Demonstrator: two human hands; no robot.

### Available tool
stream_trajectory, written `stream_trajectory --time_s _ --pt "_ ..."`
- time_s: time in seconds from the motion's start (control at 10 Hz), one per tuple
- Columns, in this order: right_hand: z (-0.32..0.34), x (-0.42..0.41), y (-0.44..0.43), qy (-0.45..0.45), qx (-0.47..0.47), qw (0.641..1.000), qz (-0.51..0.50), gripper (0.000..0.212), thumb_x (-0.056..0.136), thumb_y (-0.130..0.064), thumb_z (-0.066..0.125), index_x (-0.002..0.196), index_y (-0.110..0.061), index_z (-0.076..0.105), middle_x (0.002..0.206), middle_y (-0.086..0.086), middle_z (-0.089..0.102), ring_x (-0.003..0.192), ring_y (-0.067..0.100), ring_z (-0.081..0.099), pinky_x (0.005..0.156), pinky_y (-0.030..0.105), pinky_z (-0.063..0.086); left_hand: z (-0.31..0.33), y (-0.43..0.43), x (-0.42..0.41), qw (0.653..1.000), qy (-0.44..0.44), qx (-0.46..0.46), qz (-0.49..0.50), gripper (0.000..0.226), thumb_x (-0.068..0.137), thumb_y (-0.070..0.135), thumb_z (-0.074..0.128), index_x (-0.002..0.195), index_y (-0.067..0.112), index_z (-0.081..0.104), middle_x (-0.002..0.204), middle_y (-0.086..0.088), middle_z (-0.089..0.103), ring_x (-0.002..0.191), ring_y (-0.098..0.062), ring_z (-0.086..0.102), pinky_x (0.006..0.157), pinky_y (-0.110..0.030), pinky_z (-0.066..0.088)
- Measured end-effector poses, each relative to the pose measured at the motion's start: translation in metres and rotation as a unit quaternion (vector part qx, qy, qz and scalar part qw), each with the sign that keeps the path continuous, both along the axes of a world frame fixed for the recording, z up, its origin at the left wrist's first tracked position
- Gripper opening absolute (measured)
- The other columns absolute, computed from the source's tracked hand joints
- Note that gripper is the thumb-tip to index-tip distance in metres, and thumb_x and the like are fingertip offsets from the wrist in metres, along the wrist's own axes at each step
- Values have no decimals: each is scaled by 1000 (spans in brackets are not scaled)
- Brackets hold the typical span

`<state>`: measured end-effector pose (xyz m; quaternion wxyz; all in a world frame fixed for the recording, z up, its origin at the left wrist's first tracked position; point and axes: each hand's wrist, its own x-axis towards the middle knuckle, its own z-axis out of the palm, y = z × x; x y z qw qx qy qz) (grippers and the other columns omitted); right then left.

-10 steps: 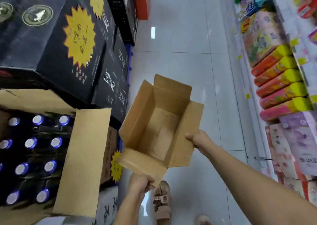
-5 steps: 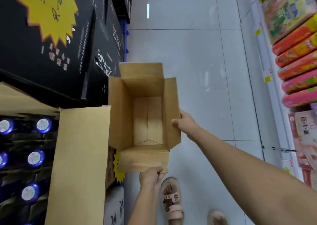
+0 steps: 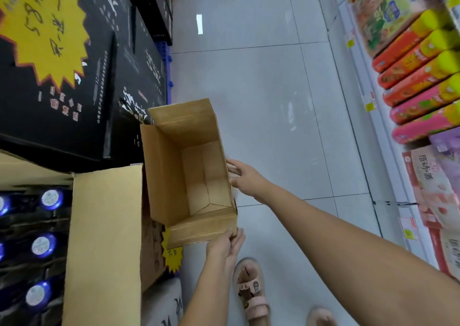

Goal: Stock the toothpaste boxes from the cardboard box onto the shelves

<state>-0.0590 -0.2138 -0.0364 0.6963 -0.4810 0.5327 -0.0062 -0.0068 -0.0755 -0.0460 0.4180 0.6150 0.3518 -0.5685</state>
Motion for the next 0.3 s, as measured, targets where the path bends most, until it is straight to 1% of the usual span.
stream_trajectory --time_s 0.1,0.2,0.3 --pt "18 -12 1 -5 -19 1000 13 61 92 9 39 147 -17 32 148 5 40 135 17 39 94 24 42 8 3 -18 998 -21 -25 -53 20 97 2 47 83 -9 55 54 -12 66 56 -18 67 79 -30 56" --pt "32 -32 8 -14 -29 999 5 59 90 10 39 143 -16 40 140 12 49 120 18 52 92 31 48 27 -2 -35 992 -33 -46 -112 19 95 -4 46 78 -2 53 74 -14 58 67 -20 58 62 -22 55" --pt "42 -59 13 -3 -37 999 -30 51 91 7 43 137 -15 46 121 15 59 94 16 55 77 24 46 46 -9 -51 985 -80 -63 -141 13 93 -6 49 102 2 52 82 -14 60 69 -20 59 53 -19 54"
